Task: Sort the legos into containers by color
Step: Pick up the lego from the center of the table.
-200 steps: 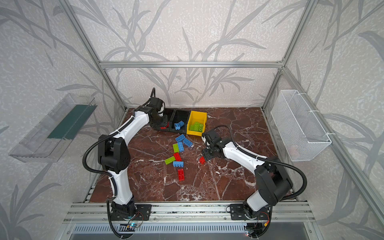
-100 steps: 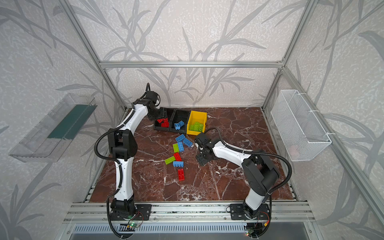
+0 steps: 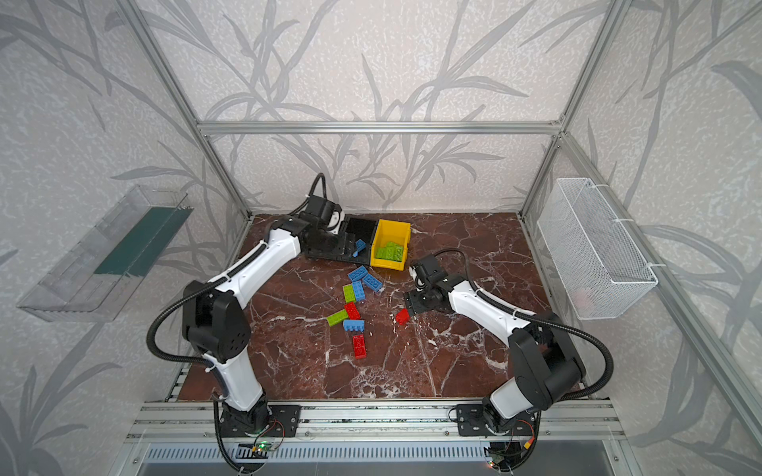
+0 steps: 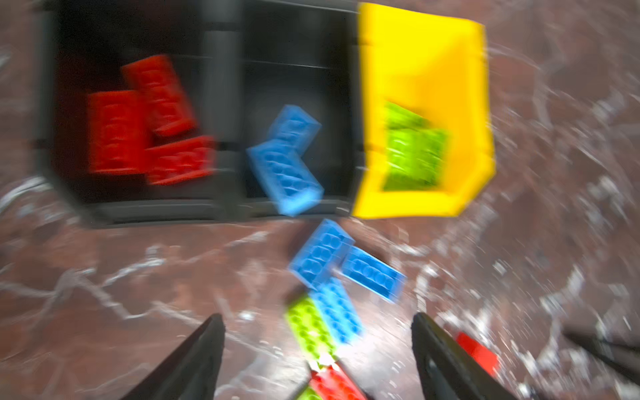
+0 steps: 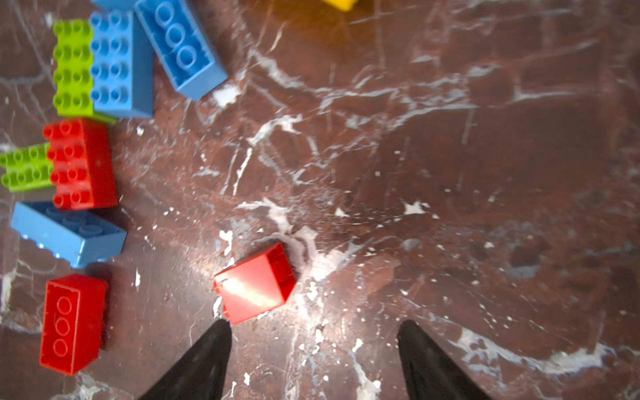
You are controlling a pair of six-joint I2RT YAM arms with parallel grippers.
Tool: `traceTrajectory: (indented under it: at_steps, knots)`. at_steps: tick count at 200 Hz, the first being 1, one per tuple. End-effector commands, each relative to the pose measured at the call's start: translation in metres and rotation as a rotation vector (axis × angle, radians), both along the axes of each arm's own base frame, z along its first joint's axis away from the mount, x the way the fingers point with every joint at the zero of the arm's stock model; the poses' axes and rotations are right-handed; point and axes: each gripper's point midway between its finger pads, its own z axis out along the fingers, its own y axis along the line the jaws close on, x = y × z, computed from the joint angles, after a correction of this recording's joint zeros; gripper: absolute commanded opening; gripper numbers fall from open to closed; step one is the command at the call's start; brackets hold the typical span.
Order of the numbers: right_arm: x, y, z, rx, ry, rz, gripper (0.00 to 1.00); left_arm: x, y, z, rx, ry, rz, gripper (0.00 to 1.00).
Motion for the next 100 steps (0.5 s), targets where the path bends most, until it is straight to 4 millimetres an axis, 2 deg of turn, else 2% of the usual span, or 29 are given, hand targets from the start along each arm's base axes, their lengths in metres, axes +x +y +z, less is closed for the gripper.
traceTrajectory:
  at_steps: [1, 25, 43, 74, 100]
  knots:
    - [0.004, -0.024, 0.002, 0.099, 0.023, -0.148, 0.76, -0.029, -0.036, -0.017, 0.034, 0.012, -0.122, 0.86]
    - [0.006, -0.059, -0.002, 0.130, 0.037, -0.279, 0.74, -0.063, -0.081, -0.040, 0.078, 0.051, -0.253, 0.86]
    - [0.004, -0.074, -0.003, 0.143, 0.042, -0.326, 0.74, -0.083, -0.108, -0.060, 0.112, 0.089, -0.338, 0.87]
    - [0.000, -0.087, -0.004, 0.141, 0.039, -0.357, 0.73, -0.102, -0.136, -0.090, 0.155, 0.164, -0.419, 0.87]
    - [-0.002, -0.093, -0.004, 0.135, 0.039, -0.373, 0.73, -0.113, -0.147, -0.112, 0.212, 0.197, -0.462, 0.87]
